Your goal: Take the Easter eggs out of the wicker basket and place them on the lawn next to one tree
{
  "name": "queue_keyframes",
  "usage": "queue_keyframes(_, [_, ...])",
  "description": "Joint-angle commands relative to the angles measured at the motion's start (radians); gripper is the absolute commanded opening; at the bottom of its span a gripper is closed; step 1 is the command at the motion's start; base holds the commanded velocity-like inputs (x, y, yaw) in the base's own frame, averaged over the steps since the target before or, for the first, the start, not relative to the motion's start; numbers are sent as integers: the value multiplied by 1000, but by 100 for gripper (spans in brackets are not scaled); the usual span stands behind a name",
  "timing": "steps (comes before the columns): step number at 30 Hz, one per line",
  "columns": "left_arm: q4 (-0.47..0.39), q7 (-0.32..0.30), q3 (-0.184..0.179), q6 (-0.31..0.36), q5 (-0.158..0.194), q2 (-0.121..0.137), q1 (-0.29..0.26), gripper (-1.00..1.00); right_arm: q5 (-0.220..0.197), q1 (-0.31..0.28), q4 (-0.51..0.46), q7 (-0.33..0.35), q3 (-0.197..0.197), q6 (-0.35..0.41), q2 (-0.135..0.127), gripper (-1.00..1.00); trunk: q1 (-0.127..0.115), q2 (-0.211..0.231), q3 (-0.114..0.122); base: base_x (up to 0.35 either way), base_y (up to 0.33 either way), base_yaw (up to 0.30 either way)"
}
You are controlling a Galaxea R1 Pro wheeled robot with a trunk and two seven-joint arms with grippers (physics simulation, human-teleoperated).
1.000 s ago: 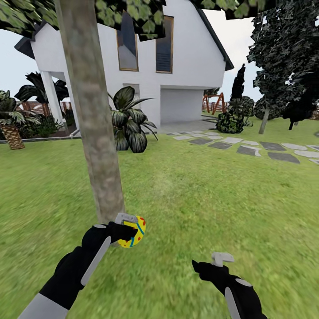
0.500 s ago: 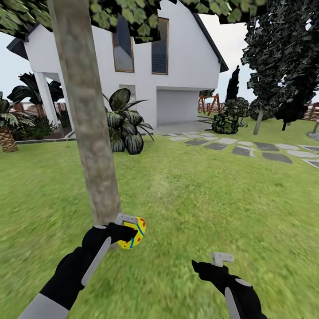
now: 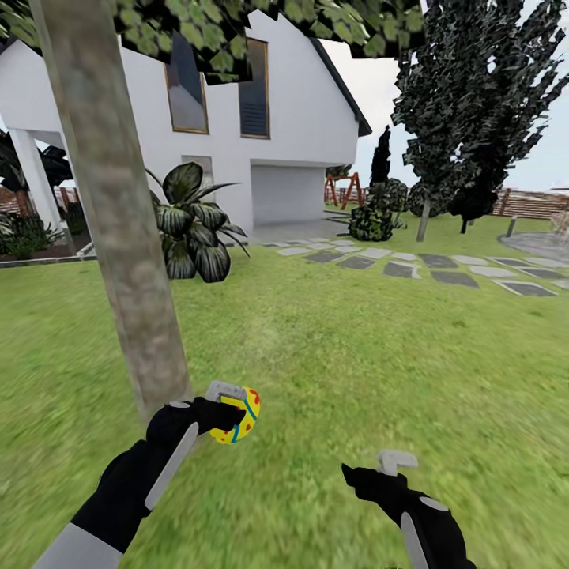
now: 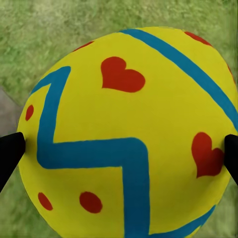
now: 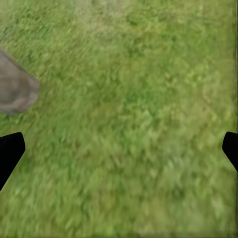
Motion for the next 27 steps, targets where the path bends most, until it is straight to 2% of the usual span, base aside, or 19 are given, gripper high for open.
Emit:
queue_keyframes(1, [-1,4,-1,4,5,1,-1,-100,-5,-1,-1,3,-3,5,1,100,-4,6,3,0,0,-237])
queue_keyframes(6, [-1,4,-2,4,5,1,-1,-100,-5,-1,-1,3,-3,5,1,100,-23,41,24,0,0,-237])
queue_keyframes(15, [-4,4,-10,-2,8,2,-1,-100,-5,-1,-1,3,-4,5,1,100,-23,41,33,24,0,-237])
queue_keyframes(17, [-3,4,-18,-4,8,2,-1,-100,-5,-1,-1,3,-5,5,0,100,-23,41,35,255,0,-233])
queue_keyframes(21, [-1,7,-67,-5,6,2,-1,-100,-5,-1,-1,3,-6,5,0,100,-23,41,38,316,0,-173])
queue_keyframes(27, [0,10,-79,-6,4,1,-1,-100,-5,-1,-1,2,-8,-20,0,100,-23,41,39,337,0,-23])
